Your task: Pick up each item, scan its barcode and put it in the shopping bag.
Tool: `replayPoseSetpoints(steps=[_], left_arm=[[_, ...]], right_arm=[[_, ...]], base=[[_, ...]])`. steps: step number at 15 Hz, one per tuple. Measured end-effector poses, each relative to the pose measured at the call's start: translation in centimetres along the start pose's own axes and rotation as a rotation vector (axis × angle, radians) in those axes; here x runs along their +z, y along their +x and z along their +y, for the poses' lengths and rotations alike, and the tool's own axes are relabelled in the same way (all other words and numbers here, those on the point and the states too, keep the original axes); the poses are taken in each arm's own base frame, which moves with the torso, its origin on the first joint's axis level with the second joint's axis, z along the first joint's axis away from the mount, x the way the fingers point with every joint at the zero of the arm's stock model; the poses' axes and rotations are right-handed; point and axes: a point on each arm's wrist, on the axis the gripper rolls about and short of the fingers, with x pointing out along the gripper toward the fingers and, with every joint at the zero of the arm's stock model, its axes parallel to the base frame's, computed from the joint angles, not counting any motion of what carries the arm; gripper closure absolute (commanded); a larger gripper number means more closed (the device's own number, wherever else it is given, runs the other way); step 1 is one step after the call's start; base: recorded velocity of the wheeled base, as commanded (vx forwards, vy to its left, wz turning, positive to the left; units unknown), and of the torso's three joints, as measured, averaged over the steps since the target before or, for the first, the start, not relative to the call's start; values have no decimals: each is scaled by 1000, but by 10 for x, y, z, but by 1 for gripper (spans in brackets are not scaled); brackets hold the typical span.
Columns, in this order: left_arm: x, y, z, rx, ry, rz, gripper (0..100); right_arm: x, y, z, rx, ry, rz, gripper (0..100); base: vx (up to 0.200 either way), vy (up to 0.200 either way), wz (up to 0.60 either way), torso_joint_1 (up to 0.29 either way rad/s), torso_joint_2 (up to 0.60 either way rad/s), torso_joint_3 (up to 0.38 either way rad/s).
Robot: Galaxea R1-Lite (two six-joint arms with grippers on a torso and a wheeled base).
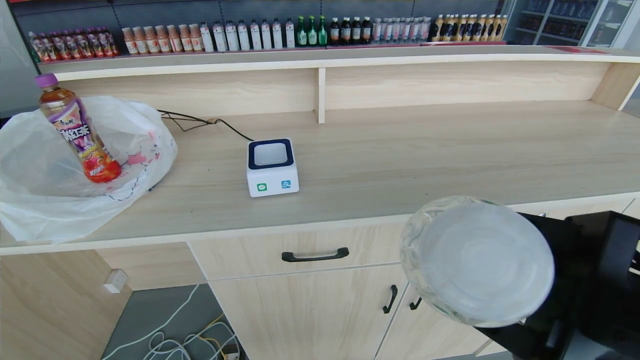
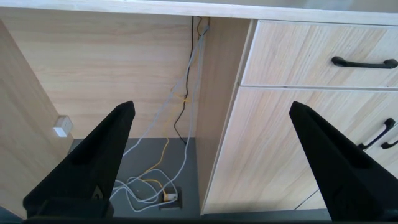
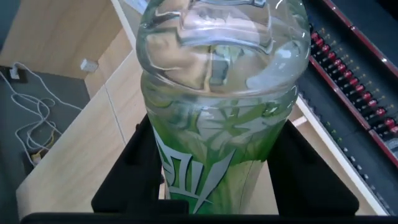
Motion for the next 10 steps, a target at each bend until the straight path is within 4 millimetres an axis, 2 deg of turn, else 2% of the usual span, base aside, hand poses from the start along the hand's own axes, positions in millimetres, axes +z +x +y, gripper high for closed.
replayPoseSetpoints(steps=[3, 7, 10], left_arm=[[0, 0, 0, 0, 0, 0, 0], [0, 0, 0, 0, 0, 0, 0], [0, 0, 0, 0, 0, 0, 0]], right_arm=[[3, 6, 4, 21, -176, -18, 100], [5, 11, 12, 62, -236, -37, 100], [8, 15, 17, 66, -411, -68, 100]], base=[[0, 0, 0, 0, 0, 0], [0, 0, 0, 0, 0, 0], [0, 0, 0, 0, 0, 0]])
